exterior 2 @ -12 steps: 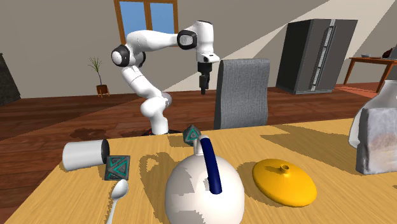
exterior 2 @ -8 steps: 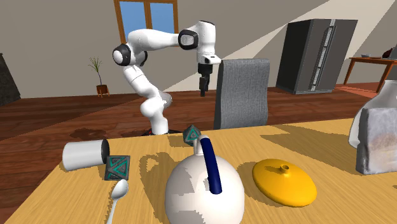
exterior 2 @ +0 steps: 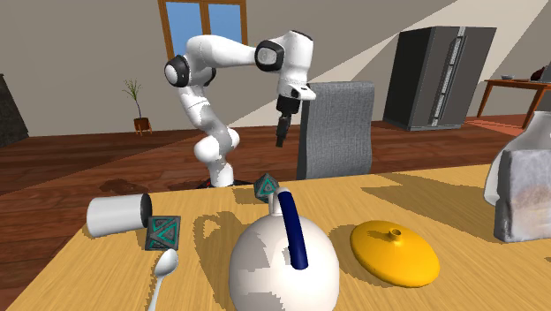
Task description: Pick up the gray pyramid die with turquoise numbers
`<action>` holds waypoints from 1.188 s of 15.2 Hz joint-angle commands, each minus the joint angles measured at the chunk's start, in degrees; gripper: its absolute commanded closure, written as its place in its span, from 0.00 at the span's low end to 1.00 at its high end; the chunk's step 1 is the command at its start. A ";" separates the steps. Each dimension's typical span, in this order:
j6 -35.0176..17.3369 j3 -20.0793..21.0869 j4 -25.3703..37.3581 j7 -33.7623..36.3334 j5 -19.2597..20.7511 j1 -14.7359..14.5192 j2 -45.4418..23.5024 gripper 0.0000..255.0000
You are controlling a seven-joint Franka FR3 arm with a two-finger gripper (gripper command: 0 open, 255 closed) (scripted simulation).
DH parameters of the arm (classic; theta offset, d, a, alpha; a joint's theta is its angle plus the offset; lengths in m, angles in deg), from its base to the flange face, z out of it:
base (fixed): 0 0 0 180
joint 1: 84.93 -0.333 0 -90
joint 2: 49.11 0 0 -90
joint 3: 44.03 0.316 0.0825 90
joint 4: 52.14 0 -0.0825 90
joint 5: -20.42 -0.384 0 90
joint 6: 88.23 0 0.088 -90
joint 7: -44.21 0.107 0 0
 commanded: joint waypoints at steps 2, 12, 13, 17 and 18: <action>0.61 -2.18 3.79 -4.35 3.35 0.91 -5.28 0.00; 2.02 -7.93 19.65 -18.13 12.33 4.07 -24.36 0.00; 2.15 -8.40 21.57 -19.50 13.07 4.43 -26.43 0.00; 1.76 -9.37 25.33 -22.31 14.59 5.36 -31.16 0.00; 1.05 -9.39 24.55 -22.04 14.58 5.38 -31.14 0.00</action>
